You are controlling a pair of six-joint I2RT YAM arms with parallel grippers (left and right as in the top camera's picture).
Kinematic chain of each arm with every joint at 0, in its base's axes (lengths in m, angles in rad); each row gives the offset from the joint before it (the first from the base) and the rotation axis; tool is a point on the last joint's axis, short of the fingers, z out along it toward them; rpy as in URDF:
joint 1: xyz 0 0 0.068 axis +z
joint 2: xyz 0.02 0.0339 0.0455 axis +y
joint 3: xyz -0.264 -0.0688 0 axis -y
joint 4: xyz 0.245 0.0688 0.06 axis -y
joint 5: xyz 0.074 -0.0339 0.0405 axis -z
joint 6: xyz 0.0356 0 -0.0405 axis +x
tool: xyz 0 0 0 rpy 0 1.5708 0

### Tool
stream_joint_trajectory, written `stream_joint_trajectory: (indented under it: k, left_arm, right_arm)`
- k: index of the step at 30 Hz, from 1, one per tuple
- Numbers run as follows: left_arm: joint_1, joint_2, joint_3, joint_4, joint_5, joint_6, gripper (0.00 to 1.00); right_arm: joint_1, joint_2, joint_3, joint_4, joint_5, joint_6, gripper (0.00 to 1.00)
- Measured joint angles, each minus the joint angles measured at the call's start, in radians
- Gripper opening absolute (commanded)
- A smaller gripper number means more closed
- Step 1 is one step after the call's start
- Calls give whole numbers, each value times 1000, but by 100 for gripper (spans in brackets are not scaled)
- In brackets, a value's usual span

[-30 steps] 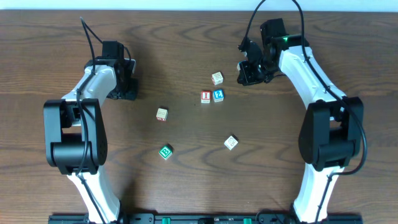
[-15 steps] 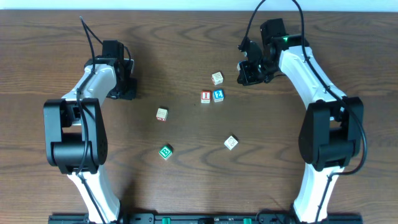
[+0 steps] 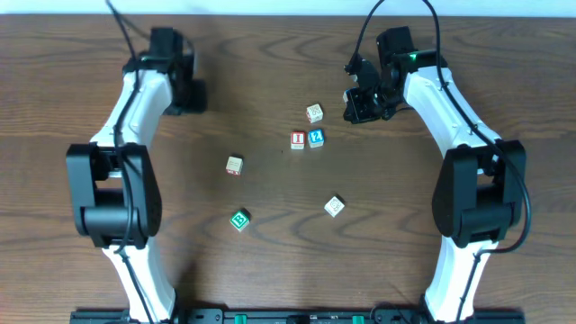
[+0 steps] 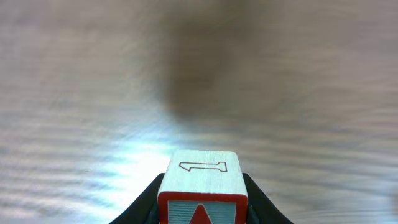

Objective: Spell out Ai2
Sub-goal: 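Lift the A block and carry it right toward the I block, then lower the A block down left of the I block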

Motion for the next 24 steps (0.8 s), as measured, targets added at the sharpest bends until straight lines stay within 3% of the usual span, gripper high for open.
stream_joint_trajectory:
  k: [10,24]
  left_arm:
    - [-276,0,26,-8,27,-232,6]
    - [-437,85,21,-60,-79,-443,6]
  right_arm:
    - [-48,0,0,-29,22,-10,2]
    - [-137,0,-1,-27,-2,-27,2]
